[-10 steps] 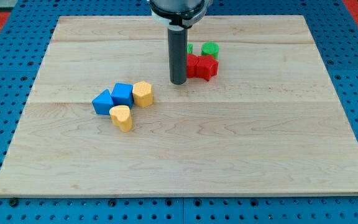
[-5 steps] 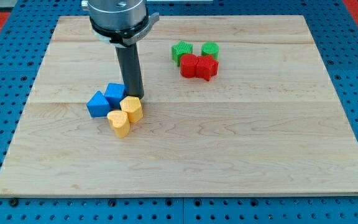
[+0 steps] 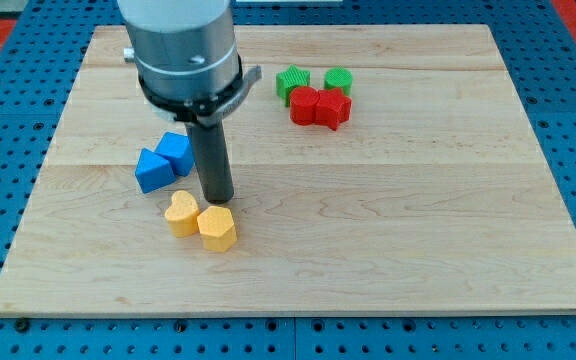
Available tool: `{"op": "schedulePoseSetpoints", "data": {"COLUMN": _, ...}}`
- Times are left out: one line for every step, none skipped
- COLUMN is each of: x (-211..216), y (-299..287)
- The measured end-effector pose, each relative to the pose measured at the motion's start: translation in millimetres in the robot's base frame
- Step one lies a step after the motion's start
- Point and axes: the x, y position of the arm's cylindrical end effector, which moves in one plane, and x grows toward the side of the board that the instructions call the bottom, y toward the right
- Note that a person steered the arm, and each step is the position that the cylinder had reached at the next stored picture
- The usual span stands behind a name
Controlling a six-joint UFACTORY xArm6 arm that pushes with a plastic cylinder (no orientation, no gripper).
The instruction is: Move the yellow blocks to the bottom center
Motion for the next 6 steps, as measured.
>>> {"op": "schedulePoseSetpoints", "data": {"x": 9, "y": -42}}
{"op": "schedulePoseSetpoints", "data": {"x": 42, "y": -41}}
{"op": "schedulePoseSetpoints", "data": {"x": 46, "y": -47}}
{"op": "schedulePoseSetpoints", "data": {"x": 46, "y": 3}}
{"op": "schedulePoseSetpoints", "data": {"x": 55, "y": 46}}
{"op": "schedulePoseSetpoints", "data": {"x": 28, "y": 50}}
